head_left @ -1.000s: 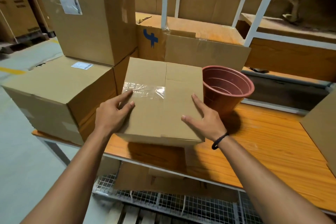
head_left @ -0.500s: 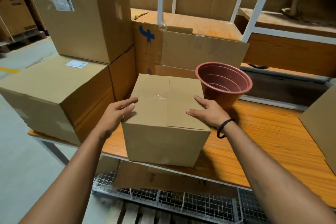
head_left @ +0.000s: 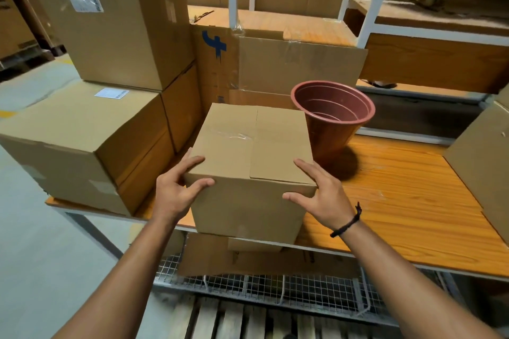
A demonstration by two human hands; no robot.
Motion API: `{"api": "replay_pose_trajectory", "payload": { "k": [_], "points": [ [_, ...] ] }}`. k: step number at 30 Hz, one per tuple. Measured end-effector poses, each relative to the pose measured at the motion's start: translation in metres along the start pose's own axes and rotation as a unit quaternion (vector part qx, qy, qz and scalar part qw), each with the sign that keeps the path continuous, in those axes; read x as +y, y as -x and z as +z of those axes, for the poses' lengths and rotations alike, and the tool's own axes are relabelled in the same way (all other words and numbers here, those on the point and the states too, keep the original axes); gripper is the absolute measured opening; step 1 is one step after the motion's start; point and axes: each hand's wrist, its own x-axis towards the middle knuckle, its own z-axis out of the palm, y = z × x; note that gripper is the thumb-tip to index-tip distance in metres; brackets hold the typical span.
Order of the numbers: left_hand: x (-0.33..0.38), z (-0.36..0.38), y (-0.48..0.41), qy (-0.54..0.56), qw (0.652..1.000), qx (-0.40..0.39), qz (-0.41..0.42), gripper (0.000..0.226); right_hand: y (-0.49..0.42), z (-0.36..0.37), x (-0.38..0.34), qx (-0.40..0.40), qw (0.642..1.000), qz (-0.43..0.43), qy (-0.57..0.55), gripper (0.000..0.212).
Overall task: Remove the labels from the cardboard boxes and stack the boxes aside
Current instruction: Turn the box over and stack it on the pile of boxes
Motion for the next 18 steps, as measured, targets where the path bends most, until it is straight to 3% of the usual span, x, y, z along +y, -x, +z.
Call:
{"api": "replay_pose_trajectory", "payload": {
  "k": [9, 18],
  "points": [
    [0.001, -0.004, 0.004, -0.030, 0.999, -0.033, 0.022, 0.051, 0.035, 0.011, -0.008, 0.042, 0.999, 0.035, -0.005, 0.081],
    [0.030, 0.046, 0.049, -0.009, 0.995, -0.012, 0.097, 0.057, 0.080, -0.048, 0.016, 0.040, 0.998, 0.039, 0.018, 0.076]
  ]
}}
